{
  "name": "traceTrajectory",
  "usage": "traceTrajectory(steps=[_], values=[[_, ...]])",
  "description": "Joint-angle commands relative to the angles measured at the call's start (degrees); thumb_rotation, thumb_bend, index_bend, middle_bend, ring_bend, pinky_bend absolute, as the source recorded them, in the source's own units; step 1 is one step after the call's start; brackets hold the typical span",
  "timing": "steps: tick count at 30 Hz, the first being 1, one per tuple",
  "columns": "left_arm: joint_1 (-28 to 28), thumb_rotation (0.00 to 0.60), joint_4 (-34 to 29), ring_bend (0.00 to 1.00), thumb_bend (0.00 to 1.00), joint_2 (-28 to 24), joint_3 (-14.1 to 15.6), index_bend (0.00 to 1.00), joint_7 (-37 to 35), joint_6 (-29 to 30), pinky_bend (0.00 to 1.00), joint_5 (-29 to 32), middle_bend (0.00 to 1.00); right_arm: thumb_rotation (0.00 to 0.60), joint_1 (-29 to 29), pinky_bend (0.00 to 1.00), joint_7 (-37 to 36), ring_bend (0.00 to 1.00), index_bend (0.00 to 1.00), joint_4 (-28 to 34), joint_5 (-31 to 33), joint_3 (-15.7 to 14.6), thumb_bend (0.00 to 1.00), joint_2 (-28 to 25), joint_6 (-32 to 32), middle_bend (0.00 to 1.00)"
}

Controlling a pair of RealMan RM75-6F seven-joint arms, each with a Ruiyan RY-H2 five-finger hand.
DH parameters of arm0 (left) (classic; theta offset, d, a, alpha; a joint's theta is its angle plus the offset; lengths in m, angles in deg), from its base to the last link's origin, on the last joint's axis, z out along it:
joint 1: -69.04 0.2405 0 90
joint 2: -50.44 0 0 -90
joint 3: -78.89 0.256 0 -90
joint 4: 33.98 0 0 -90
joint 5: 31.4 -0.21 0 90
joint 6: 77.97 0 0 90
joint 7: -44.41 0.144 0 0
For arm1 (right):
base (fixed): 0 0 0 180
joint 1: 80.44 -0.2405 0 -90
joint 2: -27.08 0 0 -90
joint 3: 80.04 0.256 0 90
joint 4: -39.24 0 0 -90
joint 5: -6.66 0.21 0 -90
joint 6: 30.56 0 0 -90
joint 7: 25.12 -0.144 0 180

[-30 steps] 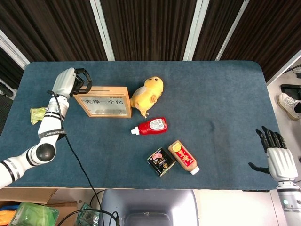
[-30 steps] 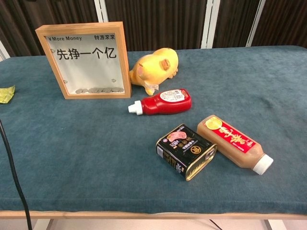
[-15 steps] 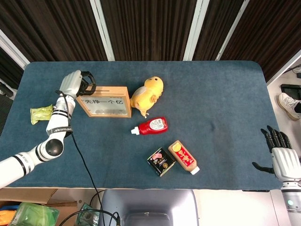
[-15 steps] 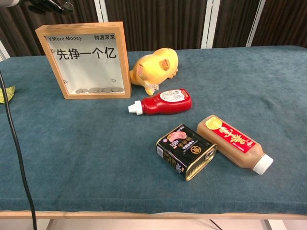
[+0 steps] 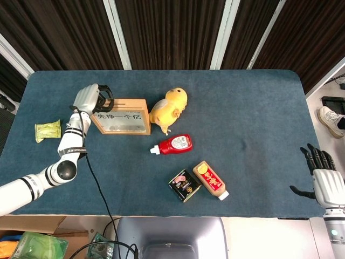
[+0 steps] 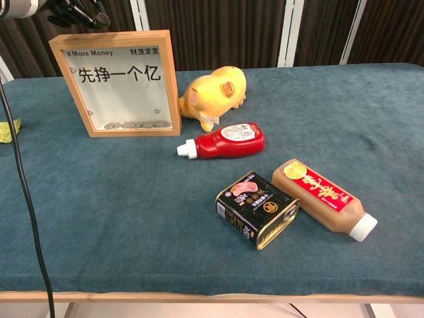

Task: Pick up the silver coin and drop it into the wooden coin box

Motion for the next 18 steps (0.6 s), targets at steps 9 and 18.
traceTrajectory(steps=[9, 18], values=[[-1.08, 0.6, 1.08, 1.0, 0.63, 0.79, 1.28, 0.7, 0.8, -0.37, 1.0, 1.3, 1.0, 0.6, 0.0, 0.0, -0.32, 0.0, 0.0, 0.01, 0.05, 0.11, 0.17, -0.08, 0.02, 0.0], [-1.39, 0.6, 0.87, 1.0, 0.62, 0.74, 1.76, 0.69, 1.17, -0.18, 1.0, 1.53, 1.0, 0.6, 0.09, 0.0, -0.56, 0.0, 0.0, 0.03, 0.05, 0.13, 0.17, -0.16, 0.14, 0.0]])
